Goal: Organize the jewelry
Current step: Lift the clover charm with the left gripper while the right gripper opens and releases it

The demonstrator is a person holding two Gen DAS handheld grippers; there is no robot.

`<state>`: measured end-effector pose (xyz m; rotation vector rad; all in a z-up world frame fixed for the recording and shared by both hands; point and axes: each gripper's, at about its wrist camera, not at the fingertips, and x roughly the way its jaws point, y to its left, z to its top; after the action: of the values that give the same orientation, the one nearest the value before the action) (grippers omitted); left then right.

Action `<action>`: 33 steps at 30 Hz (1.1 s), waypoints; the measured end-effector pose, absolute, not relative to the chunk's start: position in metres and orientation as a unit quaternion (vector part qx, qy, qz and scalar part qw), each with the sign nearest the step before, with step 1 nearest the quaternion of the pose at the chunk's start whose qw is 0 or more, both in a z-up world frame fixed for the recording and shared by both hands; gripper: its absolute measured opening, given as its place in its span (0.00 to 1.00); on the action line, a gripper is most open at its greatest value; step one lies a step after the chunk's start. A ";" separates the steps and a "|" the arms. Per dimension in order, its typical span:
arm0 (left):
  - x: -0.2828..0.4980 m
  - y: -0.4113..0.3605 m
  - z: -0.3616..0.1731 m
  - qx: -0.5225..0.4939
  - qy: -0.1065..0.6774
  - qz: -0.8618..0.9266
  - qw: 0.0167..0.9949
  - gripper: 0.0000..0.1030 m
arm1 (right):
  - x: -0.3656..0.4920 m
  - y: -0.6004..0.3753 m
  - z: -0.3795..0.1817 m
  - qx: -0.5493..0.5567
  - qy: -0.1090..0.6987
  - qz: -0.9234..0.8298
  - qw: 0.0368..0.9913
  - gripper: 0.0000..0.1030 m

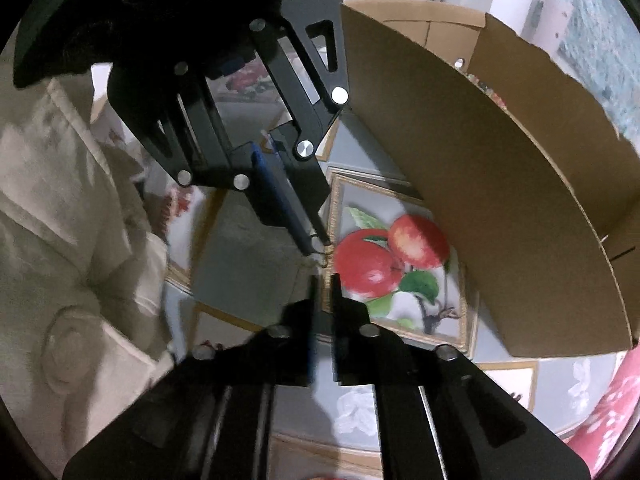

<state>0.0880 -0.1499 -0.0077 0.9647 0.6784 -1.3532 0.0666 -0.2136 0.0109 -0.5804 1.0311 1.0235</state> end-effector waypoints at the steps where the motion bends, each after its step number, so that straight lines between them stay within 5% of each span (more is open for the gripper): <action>1: 0.087 -0.150 -0.006 0.422 0.294 -0.588 0.624 0.05 | 0.066 -0.214 0.014 -0.259 0.461 0.461 0.713 0.30; 10: 0.073 -0.148 0.017 0.428 0.271 -0.584 0.634 0.05 | 0.052 -0.197 0.018 -0.270 0.447 0.453 0.723 0.31; 17: 0.063 -0.148 0.030 0.435 0.255 -0.580 0.640 0.05 | 0.028 -0.193 0.033 -0.278 0.432 0.449 0.731 0.14; 33: 0.049 -0.137 0.062 0.464 0.214 -0.553 0.659 0.05 | 0.013 -0.183 0.065 -0.315 0.380 0.435 0.753 0.14</action>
<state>0.0489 -0.1371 0.0618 1.0502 0.4835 -1.2510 0.0126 -0.1830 0.0647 -0.6876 0.8302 0.9498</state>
